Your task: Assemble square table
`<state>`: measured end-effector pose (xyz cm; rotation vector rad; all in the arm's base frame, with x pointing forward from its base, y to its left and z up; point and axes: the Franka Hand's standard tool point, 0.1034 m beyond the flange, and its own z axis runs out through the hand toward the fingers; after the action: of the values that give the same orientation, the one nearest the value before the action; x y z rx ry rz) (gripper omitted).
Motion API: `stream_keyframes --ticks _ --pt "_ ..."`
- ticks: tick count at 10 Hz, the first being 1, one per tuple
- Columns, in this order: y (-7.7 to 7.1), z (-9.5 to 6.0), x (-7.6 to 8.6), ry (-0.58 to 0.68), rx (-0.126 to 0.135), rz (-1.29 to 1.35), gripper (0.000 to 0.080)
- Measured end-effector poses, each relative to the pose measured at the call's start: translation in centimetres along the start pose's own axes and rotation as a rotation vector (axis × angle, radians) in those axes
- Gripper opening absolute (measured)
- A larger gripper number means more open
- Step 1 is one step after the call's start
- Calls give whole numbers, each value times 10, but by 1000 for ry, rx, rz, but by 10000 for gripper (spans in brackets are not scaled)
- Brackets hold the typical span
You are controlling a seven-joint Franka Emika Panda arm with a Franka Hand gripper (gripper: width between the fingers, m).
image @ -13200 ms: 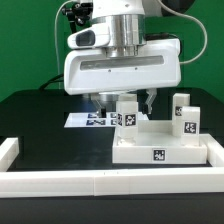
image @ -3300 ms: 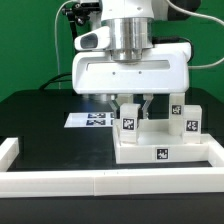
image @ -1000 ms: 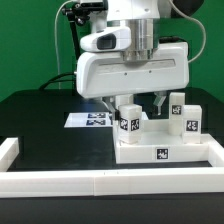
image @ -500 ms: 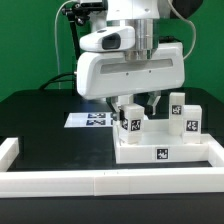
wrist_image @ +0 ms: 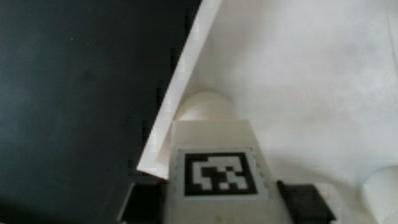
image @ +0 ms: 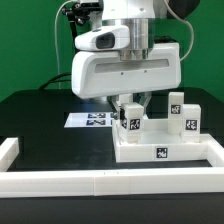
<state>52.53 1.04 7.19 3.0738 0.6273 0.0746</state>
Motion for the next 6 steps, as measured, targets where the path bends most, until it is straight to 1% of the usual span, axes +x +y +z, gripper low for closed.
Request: stream_keyframes --ticks 1,2,4,6 --pt "0 0 0 2 2 32 291" --pt "2 1 -1 13 8 151 291" --pt "4 2 -2 34 15 301 291" --pt "5 3 -1 43 20 539 291"
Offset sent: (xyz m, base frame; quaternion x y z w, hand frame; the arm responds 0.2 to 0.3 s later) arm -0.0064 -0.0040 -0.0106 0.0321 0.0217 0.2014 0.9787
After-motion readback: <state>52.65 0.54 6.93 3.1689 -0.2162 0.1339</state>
